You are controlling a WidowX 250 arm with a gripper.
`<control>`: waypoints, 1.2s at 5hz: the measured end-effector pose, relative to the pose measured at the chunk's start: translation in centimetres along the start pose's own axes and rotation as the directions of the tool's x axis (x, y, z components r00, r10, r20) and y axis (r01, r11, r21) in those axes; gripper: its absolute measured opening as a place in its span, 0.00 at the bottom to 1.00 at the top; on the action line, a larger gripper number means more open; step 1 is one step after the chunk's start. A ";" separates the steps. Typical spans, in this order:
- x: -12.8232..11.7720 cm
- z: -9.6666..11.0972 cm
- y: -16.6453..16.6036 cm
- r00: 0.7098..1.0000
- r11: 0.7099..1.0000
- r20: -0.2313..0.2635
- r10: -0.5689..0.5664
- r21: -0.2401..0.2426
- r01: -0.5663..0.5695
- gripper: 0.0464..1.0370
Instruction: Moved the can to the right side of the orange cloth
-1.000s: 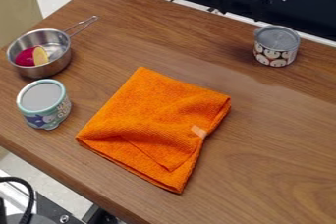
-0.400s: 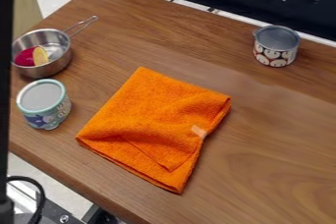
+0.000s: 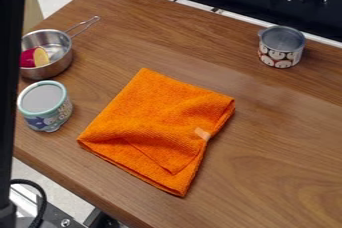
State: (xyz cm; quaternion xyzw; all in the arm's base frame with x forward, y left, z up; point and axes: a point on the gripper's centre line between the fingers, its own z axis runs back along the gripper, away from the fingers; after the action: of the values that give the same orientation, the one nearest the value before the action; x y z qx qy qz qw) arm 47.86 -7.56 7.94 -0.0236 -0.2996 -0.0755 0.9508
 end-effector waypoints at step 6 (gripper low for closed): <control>-1.1 -3.4 -0.4 0.995 0.979 -0.060 0.074 0.193 -0.061 0.96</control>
State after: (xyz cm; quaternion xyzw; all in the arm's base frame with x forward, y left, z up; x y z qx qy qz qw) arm 48.81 -8.11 4.55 0.0601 -0.2727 -0.0148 0.9601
